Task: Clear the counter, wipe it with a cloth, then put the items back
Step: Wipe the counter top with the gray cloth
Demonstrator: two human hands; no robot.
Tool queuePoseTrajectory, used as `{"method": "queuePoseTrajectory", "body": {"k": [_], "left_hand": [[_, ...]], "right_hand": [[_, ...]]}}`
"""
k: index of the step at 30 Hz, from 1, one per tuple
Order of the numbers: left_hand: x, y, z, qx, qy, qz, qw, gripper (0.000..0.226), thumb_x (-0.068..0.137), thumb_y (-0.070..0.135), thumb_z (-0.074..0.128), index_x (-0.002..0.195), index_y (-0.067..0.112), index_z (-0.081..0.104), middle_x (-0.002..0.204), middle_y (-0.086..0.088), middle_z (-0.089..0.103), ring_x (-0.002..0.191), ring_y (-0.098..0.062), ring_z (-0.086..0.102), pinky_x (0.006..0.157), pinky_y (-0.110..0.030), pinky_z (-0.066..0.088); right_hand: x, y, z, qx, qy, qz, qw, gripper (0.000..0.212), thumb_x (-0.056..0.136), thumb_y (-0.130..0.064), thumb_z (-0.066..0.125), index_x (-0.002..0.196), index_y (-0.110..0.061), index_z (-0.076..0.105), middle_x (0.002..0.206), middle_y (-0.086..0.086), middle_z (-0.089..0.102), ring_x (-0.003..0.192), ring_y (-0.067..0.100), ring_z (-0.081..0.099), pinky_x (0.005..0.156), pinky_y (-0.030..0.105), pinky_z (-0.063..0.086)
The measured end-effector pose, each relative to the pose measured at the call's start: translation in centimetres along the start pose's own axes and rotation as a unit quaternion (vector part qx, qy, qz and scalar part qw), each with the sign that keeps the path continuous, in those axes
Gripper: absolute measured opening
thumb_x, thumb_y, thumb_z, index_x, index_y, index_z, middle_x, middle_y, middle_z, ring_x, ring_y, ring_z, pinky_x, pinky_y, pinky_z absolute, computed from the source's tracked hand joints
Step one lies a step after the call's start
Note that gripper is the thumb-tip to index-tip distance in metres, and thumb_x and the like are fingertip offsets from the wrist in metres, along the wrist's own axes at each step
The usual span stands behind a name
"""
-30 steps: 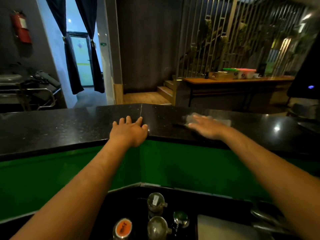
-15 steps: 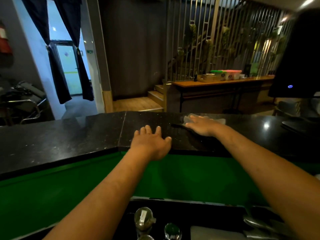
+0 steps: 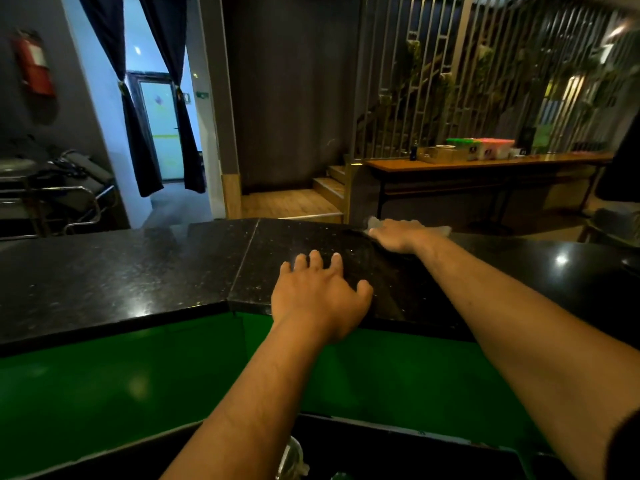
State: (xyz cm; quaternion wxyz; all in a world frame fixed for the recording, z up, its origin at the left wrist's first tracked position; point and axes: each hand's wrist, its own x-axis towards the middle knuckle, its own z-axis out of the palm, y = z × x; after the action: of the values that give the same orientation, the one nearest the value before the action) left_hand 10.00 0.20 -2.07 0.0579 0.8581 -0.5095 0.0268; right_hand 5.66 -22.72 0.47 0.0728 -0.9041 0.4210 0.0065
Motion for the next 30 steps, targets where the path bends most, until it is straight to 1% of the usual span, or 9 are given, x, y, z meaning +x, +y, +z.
{"method": "queuePoseTrajectory", "body": {"k": [2, 6, 10, 13, 17, 22, 24, 28, 30], "left_hand": [[-0.1, 0.1, -0.1, 0.002, 0.003, 0.001, 1.000, 0.076, 0.096, 0.064, 0.019, 0.160, 0.024, 0.017, 0.165, -0.015, 0.016, 0.152, -0.033, 0.015, 0.121, -0.052, 0.017], [-0.1, 0.0, -0.2, 0.004, -0.001, 0.003, 1.000, 0.074, 0.096, 0.064, 0.018, 0.160, 0.025, 0.017, 0.165, -0.015, 0.019, 0.150, -0.033, 0.019, 0.120, -0.052, 0.020], [-0.1, 0.4, -0.4, 0.016, 0.001, -0.011, 1.000, 0.075, 0.096, 0.063, 0.017, 0.160, 0.025, 0.018, 0.163, -0.017, 0.021, 0.148, -0.037, 0.022, 0.119, -0.053, 0.021], [-0.1, 0.7, -0.7, 0.012, -0.036, -0.018, 0.999, 0.075, 0.096, 0.062, 0.016, 0.160, 0.025, 0.014, 0.165, -0.017, 0.013, 0.150, -0.039, 0.016, 0.120, -0.054, 0.015], [-0.7, 1.9, -0.8, 0.013, -0.048, -0.008, 0.999, 0.070, 0.098, 0.058, 0.017, 0.160, 0.027, 0.009, 0.166, -0.017, 0.009, 0.150, -0.041, 0.013, 0.120, -0.055, 0.012], [-2.0, 5.6, -0.5, 0.003, -0.055, 0.019, 0.998, 0.067, 0.102, 0.057, 0.017, 0.160, 0.025, 0.007, 0.167, -0.016, 0.007, 0.152, -0.037, 0.008, 0.121, -0.054, 0.007], [-2.0, 6.8, -0.6, -0.002, -0.060, 0.029, 0.998, 0.067, 0.102, 0.055, 0.018, 0.161, 0.023, 0.007, 0.167, -0.016, 0.006, 0.152, -0.037, 0.007, 0.121, -0.054, 0.007], [-1.4, 10.4, -0.4, -0.010, -0.076, 0.069, 0.995, 0.067, 0.103, 0.051, 0.018, 0.161, 0.019, 0.005, 0.167, -0.017, 0.002, 0.153, -0.037, 0.002, 0.121, -0.054, 0.004], [-0.7, 12.9, 0.0, -0.015, -0.081, 0.079, 0.993, 0.068, 0.103, 0.052, 0.018, 0.161, 0.018, 0.004, 0.167, -0.017, 0.000, 0.153, -0.037, 0.001, 0.121, -0.054, 0.002]], "right_hand": [[-2.5, -0.4, 0.2, -0.003, 0.001, -0.049, 0.999, 0.054, 0.103, -0.047, 0.026, 0.148, -0.019, 0.035, 0.156, 0.009, 0.033, 0.141, 0.033, 0.032, 0.115, 0.052, 0.022], [-8.4, 4.1, 1.1, 0.026, -0.012, -0.073, 0.997, 0.068, 0.100, -0.058, 0.027, 0.157, -0.024, 0.012, 0.165, -0.005, 0.006, 0.152, 0.026, 0.004, 0.122, 0.045, 0.006], [-12.8, 5.5, 0.2, 0.002, 0.029, 0.022, 0.999, 0.056, 0.105, -0.045, 0.023, 0.154, -0.018, 0.024, 0.163, 0.007, 0.018, 0.149, 0.032, 0.017, 0.119, 0.052, 0.015], [-16.2, 1.4, 1.0, -0.028, 0.052, -0.063, 0.996, 0.050, 0.104, -0.042, 0.027, 0.150, -0.022, 0.032, 0.160, 0.009, 0.027, 0.145, 0.033, 0.026, 0.114, 0.049, 0.021], [-17.6, 3.5, 2.1, 0.042, 0.018, -0.120, 0.992, 0.063, 0.101, -0.053, 0.033, 0.156, -0.026, 0.017, 0.164, -0.007, 0.011, 0.151, 0.020, 0.008, 0.121, 0.041, 0.009], [-17.0, 11.7, 1.0, 0.050, 0.037, 0.039, 0.997, 0.066, 0.100, -0.056, 0.029, 0.157, -0.024, 0.018, 0.165, -0.003, 0.011, 0.150, 0.029, 0.011, 0.120, 0.049, 0.012], [-18.3, 11.1, 1.1, 0.029, 0.041, 0.012, 0.999, 0.063, 0.102, -0.054, 0.029, 0.156, -0.024, 0.018, 0.165, -0.002, 0.012, 0.150, 0.030, 0.012, 0.120, 0.049, 0.012], [-19.1, 11.3, 1.8, 0.045, 0.019, -0.089, 0.995, 0.062, 0.103, -0.050, 0.031, 0.157, -0.027, 0.012, 0.164, -0.010, 0.006, 0.151, 0.014, 0.003, 0.119, 0.039, 0.002], [-17.0, 13.3, 1.4, 0.048, -0.005, -0.078, 0.996, 0.064, 0.103, -0.052, 0.031, 0.158, -0.027, 0.011, 0.165, -0.009, 0.005, 0.151, 0.014, 0.002, 0.121, 0.040, 0.002]]}}
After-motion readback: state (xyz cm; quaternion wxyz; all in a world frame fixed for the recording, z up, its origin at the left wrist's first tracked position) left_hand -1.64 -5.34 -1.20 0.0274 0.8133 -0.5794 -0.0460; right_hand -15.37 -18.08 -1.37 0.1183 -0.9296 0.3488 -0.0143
